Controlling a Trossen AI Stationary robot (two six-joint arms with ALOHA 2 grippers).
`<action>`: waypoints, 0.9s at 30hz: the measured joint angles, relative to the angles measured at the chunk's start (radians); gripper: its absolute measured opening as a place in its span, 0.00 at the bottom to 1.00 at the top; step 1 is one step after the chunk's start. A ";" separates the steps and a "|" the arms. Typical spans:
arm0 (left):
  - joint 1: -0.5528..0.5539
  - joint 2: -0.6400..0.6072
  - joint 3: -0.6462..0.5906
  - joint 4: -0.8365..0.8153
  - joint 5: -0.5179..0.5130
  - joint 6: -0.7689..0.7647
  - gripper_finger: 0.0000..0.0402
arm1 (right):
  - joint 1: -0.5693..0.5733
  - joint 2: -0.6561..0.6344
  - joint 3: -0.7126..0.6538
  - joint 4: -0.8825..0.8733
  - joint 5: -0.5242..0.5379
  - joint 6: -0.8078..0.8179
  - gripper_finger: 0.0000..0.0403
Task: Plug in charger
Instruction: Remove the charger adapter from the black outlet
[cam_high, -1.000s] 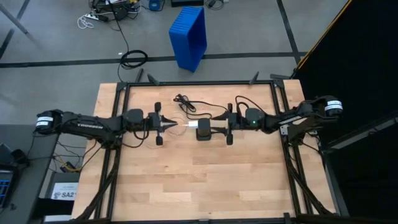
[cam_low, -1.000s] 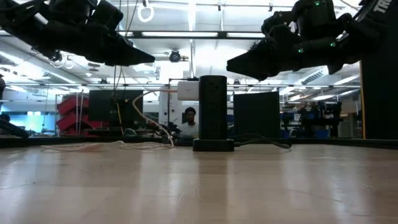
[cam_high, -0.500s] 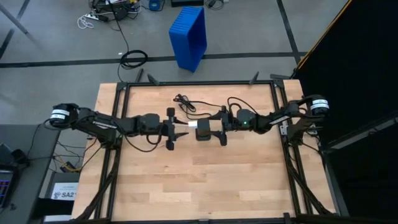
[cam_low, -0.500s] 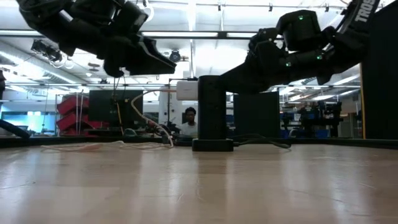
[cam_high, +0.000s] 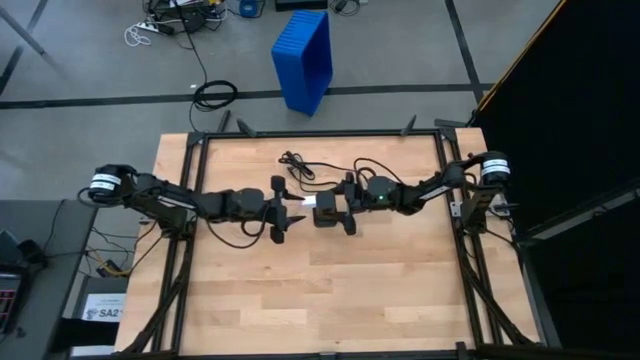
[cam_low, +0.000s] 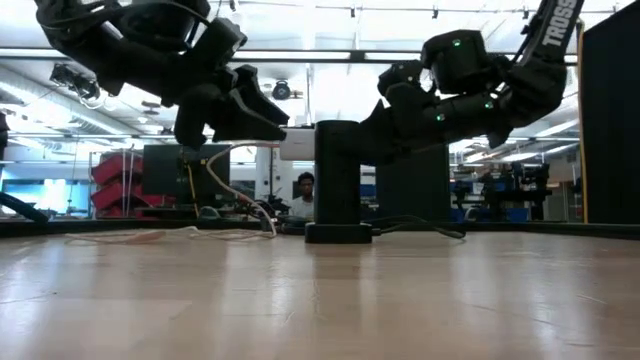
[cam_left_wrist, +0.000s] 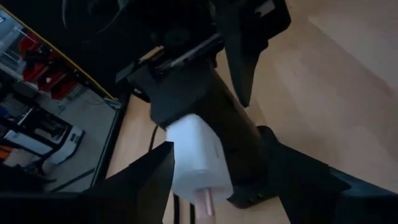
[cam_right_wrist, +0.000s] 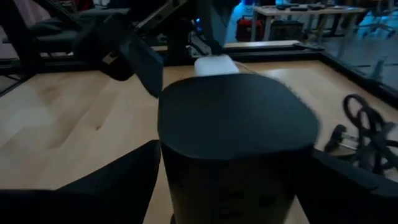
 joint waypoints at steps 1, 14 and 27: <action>0.000 0.003 0.000 0.008 -0.007 0.000 0.59 | -0.001 0.007 0.007 0.000 -0.007 0.000 0.76; -0.035 0.019 0.000 0.044 -0.060 0.085 0.59 | -0.004 0.019 0.011 0.007 0.000 0.051 0.56; -0.088 0.019 0.000 0.067 -0.254 0.326 0.59 | -0.003 0.019 0.025 0.033 -0.022 0.218 0.56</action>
